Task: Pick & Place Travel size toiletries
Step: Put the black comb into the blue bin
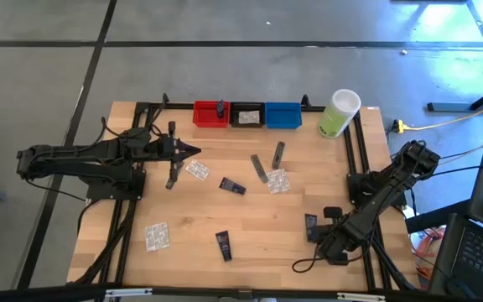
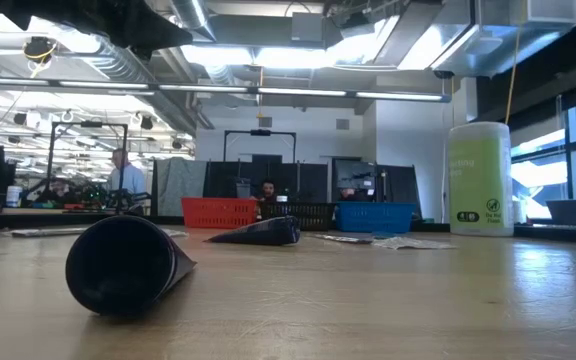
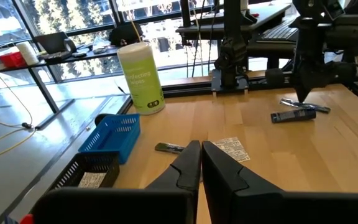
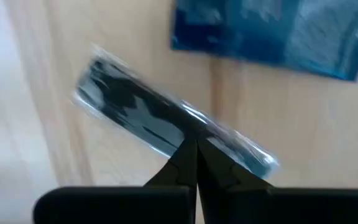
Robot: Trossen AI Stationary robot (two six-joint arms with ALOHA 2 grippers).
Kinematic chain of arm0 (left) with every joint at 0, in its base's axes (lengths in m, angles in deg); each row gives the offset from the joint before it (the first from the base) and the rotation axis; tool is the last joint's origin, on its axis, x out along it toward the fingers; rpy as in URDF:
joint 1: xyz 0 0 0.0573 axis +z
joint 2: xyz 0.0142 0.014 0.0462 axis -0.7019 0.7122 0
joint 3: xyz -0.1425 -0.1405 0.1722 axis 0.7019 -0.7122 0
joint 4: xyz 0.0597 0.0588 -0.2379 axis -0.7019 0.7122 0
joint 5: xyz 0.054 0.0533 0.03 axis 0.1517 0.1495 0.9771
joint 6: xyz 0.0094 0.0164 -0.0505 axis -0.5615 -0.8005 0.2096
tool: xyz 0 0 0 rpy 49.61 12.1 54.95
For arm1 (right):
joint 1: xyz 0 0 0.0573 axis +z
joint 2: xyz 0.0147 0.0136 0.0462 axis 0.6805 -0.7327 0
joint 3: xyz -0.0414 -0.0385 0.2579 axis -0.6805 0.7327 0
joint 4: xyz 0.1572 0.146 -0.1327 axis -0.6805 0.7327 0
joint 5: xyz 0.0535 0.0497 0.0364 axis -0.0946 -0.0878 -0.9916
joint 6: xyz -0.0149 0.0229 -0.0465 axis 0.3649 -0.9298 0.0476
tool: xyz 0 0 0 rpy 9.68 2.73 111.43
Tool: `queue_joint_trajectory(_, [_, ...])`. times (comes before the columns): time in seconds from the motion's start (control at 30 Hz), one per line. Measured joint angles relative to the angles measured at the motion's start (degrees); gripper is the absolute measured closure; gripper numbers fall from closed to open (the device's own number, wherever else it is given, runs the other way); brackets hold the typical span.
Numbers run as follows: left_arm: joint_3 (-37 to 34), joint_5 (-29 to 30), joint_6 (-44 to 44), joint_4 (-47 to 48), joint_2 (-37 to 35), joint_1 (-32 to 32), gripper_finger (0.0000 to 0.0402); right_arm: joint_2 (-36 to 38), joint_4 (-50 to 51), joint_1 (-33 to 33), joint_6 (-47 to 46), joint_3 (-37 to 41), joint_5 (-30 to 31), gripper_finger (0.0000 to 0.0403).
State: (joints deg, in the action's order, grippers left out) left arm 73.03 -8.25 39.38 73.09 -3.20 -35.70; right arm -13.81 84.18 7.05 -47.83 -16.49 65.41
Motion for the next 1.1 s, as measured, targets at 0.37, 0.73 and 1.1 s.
queue_joint_trajectory(0.37, [0.0,0.0,0.0,0.0,0.0,0.0,0.0394,-5.7,-16.1,-0.3,-0.2,-0.3,-5.1,0.0402])
queue_joint_trajectory(0.73, [0.0,0.0,1.2,0.0,0.0,0.0,0.0389,-6.1,-26.9,-6.2,-0.7,0.1,0.8,0.0402])
queue_joint_trajectory(1.1, [0.0,0.0,2.8,0.0,0.0,0.0,0.0393,-6.2,-28.2,-18.9,10.1,0.1,4.3,0.0403])
